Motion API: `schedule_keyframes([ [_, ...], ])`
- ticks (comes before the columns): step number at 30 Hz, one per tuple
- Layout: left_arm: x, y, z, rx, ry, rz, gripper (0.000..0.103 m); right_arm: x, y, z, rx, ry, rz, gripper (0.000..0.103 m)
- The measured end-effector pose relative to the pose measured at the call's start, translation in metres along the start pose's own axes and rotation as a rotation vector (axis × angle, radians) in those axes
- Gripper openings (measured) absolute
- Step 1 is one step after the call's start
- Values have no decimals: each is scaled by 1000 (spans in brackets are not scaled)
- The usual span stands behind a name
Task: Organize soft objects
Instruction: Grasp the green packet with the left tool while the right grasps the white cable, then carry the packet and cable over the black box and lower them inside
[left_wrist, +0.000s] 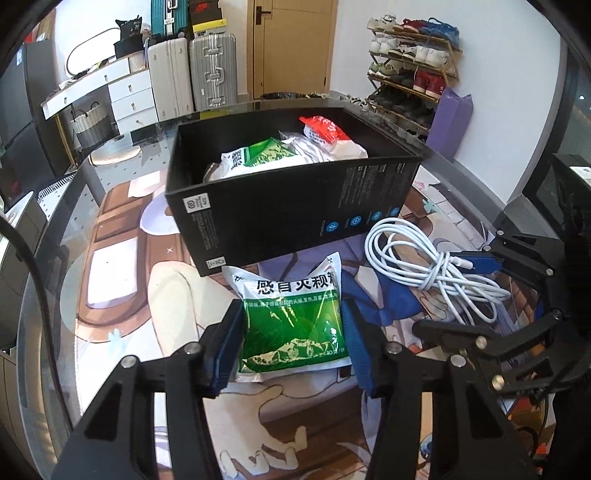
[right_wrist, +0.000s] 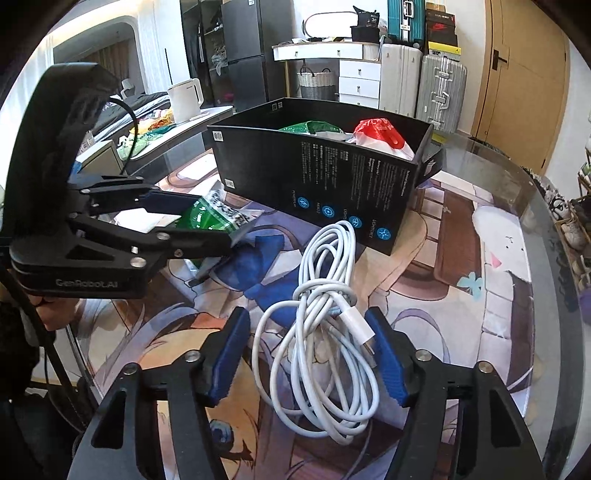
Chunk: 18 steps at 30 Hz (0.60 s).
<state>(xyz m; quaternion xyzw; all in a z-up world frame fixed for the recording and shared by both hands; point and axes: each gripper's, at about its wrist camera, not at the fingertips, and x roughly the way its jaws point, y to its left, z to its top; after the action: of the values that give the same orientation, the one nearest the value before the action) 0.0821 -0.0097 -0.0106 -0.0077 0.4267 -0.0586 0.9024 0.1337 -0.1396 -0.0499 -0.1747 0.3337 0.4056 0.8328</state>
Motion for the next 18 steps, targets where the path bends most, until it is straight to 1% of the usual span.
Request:
schedule_keyframes([
  [1, -2, 0, -1, -1, -5, 1, 51, -1, 0, -1, -8, 0, -11, 57],
  [8, -15, 8, -8, -23, -45, -4, 51, -7, -1, -2, -29, -13, 2, 47],
  [12, -22, 14, -9, -32, -61, -7, 51, -15, -6, -1, -16, -43, 54, 40],
  [15, -23, 17, -9, -42, -64, -11, 51, -22, -4, -1, -22, -69, 66, 36],
  [16, -24, 18, -9, -44, -67, -12, 51, -24, -5, -1, -21, -77, 69, 30],
  [17, -25, 19, -9, -46, -69, -15, 51, -25, -5, 0, -18, -86, 73, 27],
  [18, -25, 19, -9, -47, -71, -15, 51, -27, -7, 1, -13, -93, 81, 27],
])
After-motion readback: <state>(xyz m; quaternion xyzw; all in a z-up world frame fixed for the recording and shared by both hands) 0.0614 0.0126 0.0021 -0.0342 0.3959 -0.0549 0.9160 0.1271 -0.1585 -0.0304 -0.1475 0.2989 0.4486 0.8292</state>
